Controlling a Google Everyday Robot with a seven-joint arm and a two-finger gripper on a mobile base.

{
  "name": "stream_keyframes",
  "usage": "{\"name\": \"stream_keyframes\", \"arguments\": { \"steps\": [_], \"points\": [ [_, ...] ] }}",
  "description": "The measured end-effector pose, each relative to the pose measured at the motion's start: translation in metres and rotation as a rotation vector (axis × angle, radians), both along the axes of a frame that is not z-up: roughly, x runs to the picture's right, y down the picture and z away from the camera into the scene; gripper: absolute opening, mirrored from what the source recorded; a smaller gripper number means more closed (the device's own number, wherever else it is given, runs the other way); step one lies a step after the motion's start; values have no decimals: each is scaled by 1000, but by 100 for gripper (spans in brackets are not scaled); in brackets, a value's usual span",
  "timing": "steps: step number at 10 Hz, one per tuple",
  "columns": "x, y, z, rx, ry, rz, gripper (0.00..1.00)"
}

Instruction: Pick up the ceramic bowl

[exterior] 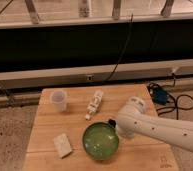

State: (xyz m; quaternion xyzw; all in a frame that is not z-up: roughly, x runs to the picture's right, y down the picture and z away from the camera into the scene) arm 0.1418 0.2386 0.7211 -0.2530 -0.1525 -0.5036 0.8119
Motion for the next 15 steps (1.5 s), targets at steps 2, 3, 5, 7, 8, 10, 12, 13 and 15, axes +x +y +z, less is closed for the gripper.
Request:
{"name": "stream_keyframes", "arguments": {
  "steps": [2,3,5,7,8,10,12,13,15],
  "points": [
    [-6,7,-6,36,-73,9,80],
    [-11,10,-7,46,-96,4,80],
    [-19,19,-8,57,-133,-21,80],
    [-23,29,0,49,-143,-38,80],
    [-25,35,8,40,-142,-41,80],
    [-23,47,20,1,-110,-59,80],
    [-26,52,29,-27,-85,-86,76],
    [-26,55,32,-41,-71,-96,66],
    [-25,55,34,-49,-58,-101,49]
  ]
}}
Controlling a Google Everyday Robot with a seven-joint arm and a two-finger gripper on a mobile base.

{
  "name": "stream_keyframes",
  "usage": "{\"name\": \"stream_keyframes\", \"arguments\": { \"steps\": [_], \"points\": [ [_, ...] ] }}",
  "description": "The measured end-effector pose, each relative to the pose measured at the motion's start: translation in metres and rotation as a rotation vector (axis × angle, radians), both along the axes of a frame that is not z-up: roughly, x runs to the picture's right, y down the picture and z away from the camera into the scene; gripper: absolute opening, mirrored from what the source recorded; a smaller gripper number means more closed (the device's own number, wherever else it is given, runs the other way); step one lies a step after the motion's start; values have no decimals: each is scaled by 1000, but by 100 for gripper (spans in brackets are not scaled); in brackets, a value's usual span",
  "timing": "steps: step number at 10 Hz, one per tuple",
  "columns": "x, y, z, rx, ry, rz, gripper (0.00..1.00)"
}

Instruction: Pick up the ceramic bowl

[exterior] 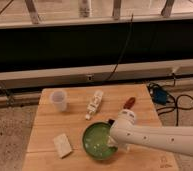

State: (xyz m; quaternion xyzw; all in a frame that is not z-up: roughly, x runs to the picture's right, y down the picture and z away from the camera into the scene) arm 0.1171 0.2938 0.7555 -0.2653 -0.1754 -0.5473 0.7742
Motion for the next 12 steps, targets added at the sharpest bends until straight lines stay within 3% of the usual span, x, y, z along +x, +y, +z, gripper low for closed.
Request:
{"name": "stream_keyframes", "arguments": {
  "steps": [3,5,7,12],
  "points": [
    [0,-1,-2,2,-5,-4,16],
    [0,-1,-3,-1,-17,-6,1],
    [2,-3,-3,-3,-21,2,0],
    [6,-49,-30,34,-18,-20,0]
  ]
}}
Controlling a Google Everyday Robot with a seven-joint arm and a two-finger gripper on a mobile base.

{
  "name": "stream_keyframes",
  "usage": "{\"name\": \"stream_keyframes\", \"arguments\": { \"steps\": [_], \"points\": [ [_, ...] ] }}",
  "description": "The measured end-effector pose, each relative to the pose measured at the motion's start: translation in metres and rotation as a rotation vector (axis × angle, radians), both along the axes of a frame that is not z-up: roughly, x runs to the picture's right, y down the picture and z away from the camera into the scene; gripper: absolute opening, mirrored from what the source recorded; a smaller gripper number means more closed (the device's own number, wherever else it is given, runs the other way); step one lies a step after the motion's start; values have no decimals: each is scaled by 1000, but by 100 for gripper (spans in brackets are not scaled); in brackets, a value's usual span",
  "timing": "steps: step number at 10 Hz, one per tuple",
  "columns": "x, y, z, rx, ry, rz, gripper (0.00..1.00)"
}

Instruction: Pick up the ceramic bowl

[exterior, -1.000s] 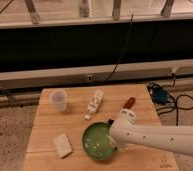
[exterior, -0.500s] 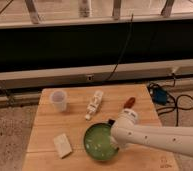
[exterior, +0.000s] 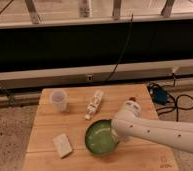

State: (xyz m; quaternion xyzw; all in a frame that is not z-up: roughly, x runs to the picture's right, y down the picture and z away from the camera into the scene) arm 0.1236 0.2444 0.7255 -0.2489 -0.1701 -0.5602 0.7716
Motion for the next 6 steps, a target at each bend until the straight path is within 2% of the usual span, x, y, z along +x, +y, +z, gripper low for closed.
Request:
{"name": "stream_keyframes", "arguments": {
  "steps": [6],
  "points": [
    [5,-20,-12,18,-7,-25,0]
  ]
}}
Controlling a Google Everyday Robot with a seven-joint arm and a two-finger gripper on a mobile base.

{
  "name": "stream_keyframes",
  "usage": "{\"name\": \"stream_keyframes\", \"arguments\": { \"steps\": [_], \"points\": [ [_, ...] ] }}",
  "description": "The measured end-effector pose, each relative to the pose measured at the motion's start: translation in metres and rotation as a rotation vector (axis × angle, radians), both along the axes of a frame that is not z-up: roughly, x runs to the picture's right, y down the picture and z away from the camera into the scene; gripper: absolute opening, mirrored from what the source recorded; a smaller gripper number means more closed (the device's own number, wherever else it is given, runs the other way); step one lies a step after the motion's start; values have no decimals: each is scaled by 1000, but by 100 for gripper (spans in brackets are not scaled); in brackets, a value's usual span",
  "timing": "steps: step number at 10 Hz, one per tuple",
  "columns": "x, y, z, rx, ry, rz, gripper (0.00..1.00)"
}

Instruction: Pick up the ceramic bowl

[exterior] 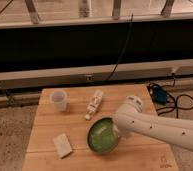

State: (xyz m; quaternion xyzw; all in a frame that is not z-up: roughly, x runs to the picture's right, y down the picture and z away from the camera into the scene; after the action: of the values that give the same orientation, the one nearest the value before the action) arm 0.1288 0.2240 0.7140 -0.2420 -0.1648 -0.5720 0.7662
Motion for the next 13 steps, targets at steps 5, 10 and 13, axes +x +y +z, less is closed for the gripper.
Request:
{"name": "stream_keyframes", "arguments": {
  "steps": [5,10,13],
  "points": [
    [0,-11,-4,13,-10,-14,0],
    [1,-20,-3,25,-19,-26,0],
    [2,-24,-4,29,-23,-32,0]
  ]
}}
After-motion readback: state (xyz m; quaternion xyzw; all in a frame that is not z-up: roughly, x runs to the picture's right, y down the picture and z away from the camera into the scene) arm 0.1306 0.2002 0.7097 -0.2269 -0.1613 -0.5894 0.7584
